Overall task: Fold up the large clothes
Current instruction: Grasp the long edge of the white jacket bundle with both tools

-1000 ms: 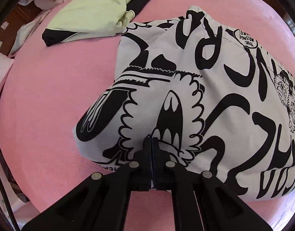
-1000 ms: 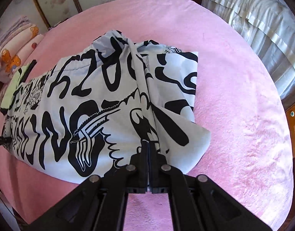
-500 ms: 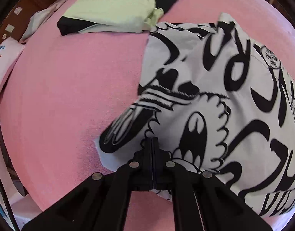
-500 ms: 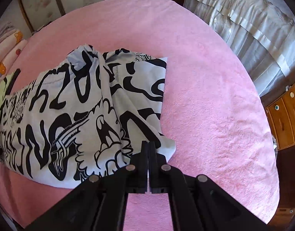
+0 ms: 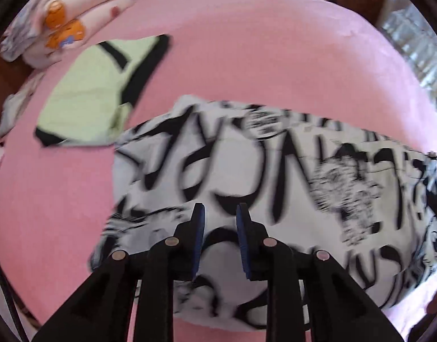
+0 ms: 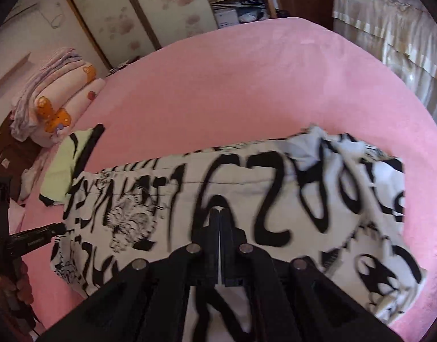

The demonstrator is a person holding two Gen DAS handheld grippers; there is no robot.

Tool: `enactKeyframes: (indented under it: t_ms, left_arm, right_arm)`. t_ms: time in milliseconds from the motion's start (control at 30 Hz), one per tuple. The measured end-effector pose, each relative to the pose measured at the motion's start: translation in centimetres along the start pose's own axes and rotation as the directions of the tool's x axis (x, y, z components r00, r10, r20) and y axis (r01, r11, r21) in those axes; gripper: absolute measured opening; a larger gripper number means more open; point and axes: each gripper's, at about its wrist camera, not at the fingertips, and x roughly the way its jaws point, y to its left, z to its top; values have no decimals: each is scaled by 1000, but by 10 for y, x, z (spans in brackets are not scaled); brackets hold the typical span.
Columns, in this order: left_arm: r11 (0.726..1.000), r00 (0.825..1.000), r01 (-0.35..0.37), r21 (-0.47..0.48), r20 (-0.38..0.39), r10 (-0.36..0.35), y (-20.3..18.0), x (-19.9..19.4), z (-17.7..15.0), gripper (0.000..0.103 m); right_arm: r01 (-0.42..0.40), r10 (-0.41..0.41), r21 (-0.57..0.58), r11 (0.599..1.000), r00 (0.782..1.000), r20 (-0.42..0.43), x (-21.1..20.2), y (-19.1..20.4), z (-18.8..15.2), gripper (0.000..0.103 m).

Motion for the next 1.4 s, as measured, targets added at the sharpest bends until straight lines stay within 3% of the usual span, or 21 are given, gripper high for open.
enactKeyframes:
  t_ms: [67,167,300,400,500,633,767,867,933,967,1033,1167,1333,1400]
  left_arm:
    - [998,999,53,37,3,-53,-24,7,10,21]
    - [990,996,90,113,-12,-89,-69,17,7,21]
    - [990,997,37,133,-67,-28,-88,50,22,21]
    - [995,998,1,103,-70,6,-79,67,34,21]
    - [996,998,-27,80,-61,32,-67,79,45,24]
    - [999,998,-19,37,-66,21,-47,81,47,24]
    - [998,998,-24,53,-61,27,-40,86,50,24]
    - [992,994,-97,77,-41,100,-40,84,50,24]
    - [980,984,-176,92,-20,178,-39,78,47,25]
    - [976,980,-197,92,-17,199,-38,76,46,32]
    - [981,983,-180,65,-25,182,-27,77,48,39]
    - [989,988,-147,19,-38,148,-12,77,52,39]
    - [973,973,-231,-26,-16,230,-1,83,60,39]
    - [972,974,-226,-65,-25,225,4,85,61,39]
  right_arm:
    - [-40,40,-38,999,999,-5,17,24,5,0]
    - [-25,23,-113,993,1000,-21,45,48,12,0]
    - [12,-23,-167,986,998,-64,79,53,17,0]
    - [51,-62,-178,983,996,-62,92,36,23,0]
    - [41,-49,-194,980,998,-40,92,17,29,0]
    - [55,-62,-214,975,998,-30,87,-6,37,0]
    - [99,-106,-155,983,994,-32,81,-34,42,0]
    - [149,-153,-120,982,988,-28,74,-56,43,0]
    - [135,-138,-91,987,990,-27,67,-70,43,0]
    - [131,-134,-78,988,991,-28,65,-75,43,0]
    - [146,-148,-81,986,989,-28,63,-82,42,0]
    - [141,-144,-99,985,989,-24,59,-88,40,0]
    - [153,-155,-54,987,988,-17,51,-95,39,0]
    - [191,-192,-36,981,981,-27,50,-105,38,0]
